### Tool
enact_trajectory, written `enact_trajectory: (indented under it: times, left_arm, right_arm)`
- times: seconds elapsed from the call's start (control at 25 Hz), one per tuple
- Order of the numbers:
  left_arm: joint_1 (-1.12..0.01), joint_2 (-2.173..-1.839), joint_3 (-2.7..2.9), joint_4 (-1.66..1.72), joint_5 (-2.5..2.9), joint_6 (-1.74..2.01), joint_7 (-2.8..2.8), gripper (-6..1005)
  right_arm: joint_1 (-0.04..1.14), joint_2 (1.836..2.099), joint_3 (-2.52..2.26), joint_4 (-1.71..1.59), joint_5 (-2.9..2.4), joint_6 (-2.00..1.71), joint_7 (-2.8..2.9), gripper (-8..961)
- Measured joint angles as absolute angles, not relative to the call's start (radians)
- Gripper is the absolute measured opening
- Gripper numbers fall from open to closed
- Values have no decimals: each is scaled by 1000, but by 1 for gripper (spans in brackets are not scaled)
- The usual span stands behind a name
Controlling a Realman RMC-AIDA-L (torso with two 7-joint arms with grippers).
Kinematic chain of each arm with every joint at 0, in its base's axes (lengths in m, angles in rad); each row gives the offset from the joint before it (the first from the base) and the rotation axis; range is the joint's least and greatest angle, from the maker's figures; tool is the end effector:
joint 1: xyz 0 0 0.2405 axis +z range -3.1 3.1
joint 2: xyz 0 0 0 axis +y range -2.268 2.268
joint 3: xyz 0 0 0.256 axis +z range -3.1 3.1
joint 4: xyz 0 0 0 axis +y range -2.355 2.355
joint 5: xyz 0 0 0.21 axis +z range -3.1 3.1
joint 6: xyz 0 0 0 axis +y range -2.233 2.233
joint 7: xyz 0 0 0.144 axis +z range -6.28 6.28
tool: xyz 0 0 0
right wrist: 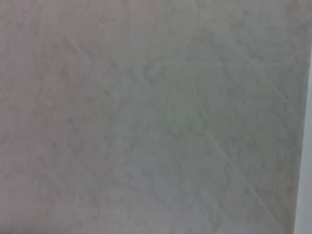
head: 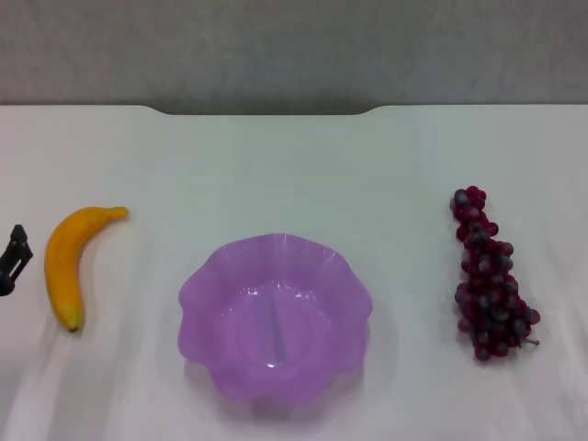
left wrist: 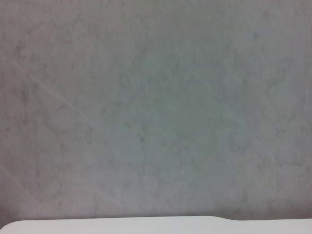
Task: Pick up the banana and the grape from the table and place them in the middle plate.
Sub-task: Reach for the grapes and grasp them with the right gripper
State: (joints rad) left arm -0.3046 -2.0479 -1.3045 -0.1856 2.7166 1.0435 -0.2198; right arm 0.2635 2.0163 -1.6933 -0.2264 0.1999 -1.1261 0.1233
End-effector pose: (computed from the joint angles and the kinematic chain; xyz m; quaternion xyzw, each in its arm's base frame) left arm -0.3859 0.3009 0.0108 -0.6614 -0.3024 -0.2424 0.6422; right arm 0.3816 0.2966 0.0310 -0.6910 0.2065 0.2222 0.6561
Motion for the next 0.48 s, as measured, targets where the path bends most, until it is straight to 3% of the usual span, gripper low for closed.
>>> enact_trajectory:
  times: [0.04,0.24,0.48]
  left_arm:
    - [-305,-2048,-1303,-186,2717,1043,-219,880]
    - [-303,-2048,-1304,-186,2717,1042,-218,880]
    - [-304,-2048,-1302,-186,2717,1040,-218,880]
  right_arm:
    - [262,2016,-1696,-228,200,-1126,124,591]
    - [258,2018,-1697,-230,202,-1127,131,829]
    - [249,2016,-1702,-235,200,-1127,166,861]
